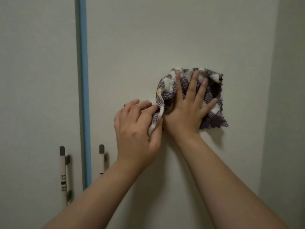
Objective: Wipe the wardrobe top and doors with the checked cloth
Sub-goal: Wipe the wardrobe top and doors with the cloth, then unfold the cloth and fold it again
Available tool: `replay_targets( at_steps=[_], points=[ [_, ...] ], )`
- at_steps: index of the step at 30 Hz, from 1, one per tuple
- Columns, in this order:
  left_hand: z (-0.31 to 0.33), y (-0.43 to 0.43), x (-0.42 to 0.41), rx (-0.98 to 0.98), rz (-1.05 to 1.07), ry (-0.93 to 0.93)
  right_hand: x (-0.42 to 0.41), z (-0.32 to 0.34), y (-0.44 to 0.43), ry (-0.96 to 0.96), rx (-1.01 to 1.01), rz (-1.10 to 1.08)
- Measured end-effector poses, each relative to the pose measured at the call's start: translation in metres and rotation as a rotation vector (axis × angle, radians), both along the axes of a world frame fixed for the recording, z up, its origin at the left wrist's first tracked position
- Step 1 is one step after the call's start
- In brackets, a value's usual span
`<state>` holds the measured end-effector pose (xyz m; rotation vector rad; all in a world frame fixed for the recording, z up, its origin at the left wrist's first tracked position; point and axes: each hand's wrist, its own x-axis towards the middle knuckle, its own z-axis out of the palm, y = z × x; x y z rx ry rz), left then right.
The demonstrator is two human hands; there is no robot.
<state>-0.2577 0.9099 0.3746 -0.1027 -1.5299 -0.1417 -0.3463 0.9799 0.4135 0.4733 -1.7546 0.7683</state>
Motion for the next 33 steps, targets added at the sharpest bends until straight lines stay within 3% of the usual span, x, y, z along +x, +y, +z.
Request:
replay_targets(
  at_steps=[4,8,10,15,17,19,22,23,24,28,31,33],
  points=[
    [0.017,0.002,0.025,0.068,-0.016,-0.066,-0.002,0.015,-0.001,0.044,-0.02,0.062],
    [0.015,0.003,0.056,0.125,-0.044,-0.165,-0.001,0.02,0.004,0.287,-0.047,0.15],
    [0.013,0.005,0.067,0.19,-0.043,-0.21,0.009,0.025,0.009,0.305,-0.032,0.212],
    [0.004,0.02,0.082,0.417,-0.133,-0.312,0.047,0.005,0.031,0.18,-0.062,0.394],
    [-0.007,0.03,0.087,0.548,-0.2,-0.412,0.059,-0.013,0.044,0.039,-0.047,0.428],
    [-0.019,0.039,0.091,0.717,-0.269,-0.638,0.065,-0.028,0.052,-0.143,-0.115,0.449],
    [-0.034,0.057,0.093,0.916,-0.418,-1.121,0.074,-0.04,0.058,-0.431,-0.351,0.592],
    [-0.037,0.062,0.091,0.964,-0.496,-1.19,0.079,-0.041,0.058,-0.514,-0.418,0.637],
    [-0.037,0.068,0.09,1.005,-0.582,-1.179,0.083,-0.044,0.059,-0.574,-0.443,0.656],
    [-0.029,0.081,0.085,1.09,-0.894,-0.829,0.095,-0.053,0.057,-0.69,-0.418,0.666],
    [-0.022,0.081,0.084,1.124,-0.928,-0.699,0.09,-0.057,0.054,-0.882,-0.464,0.784],
    [-0.018,0.077,0.084,1.266,-1.015,-0.658,0.083,-0.062,0.052,-0.965,-0.411,0.849]
  ],
)
